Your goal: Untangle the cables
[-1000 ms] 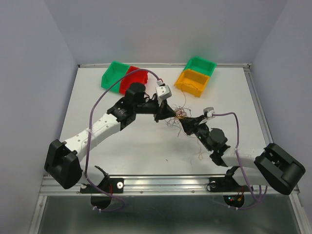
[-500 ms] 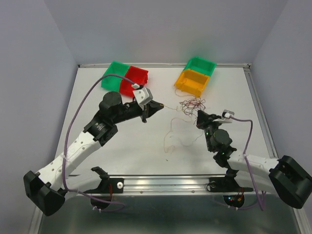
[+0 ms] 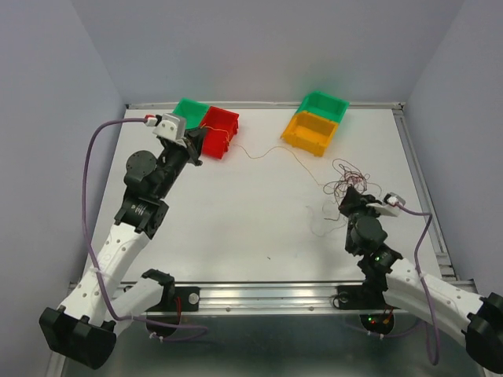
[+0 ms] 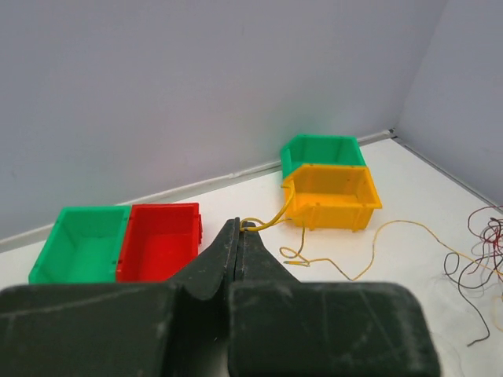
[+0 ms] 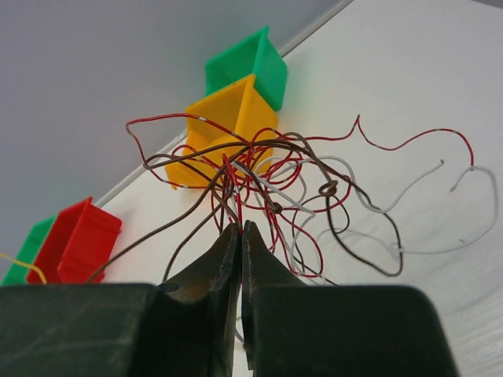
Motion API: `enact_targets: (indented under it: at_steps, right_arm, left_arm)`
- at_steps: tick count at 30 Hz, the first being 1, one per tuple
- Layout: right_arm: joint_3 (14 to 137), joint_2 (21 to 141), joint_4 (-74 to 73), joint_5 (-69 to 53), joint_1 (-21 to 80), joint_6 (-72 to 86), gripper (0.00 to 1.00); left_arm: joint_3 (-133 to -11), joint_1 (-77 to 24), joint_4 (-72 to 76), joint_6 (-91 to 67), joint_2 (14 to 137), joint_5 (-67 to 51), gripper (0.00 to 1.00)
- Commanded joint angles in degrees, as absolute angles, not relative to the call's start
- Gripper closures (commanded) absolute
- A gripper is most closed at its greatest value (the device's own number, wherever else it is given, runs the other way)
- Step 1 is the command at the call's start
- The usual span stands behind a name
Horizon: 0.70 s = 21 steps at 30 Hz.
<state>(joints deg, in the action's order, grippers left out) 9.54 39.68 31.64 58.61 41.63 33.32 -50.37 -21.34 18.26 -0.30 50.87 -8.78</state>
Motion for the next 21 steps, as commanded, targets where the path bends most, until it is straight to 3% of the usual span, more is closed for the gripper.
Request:
enact_targets:
  at_steps: [1, 8, 14, 18, 21]
  right_arm:
    - [8.17, 35.16, 30.85, 52.38, 41.4, 31.39, 0.94]
    - [11.77, 40.33, 33.22, 37.88, 41.48, 25.14, 0.95]
    - [13.53, 44.3, 27.61, 55.51, 41.4, 33.47, 0.95]
    - [13.8, 42.63, 22.85, 57.75, 41.4, 36.3, 0.94]
    - [14.41, 43.24, 22.85, 57.04, 41.4, 36.04, 0.94]
  left_arm:
    - [-51.68, -21.36, 21.8, -0.26, 53.78, -10.72, 0.98]
    - [-53.96, -21.97, 20.39, 3.34, 60.46, -12.77, 0.97]
    - [-53.35, -21.54, 24.51, 3.86, 58.64, 12.88, 0.98]
    - [-53.61, -20.22, 27.24, 7.01, 56.17, 14.33, 0.98]
    - [-62.88, -19.87, 24.11, 8.96, 59.05, 15.2, 0.98]
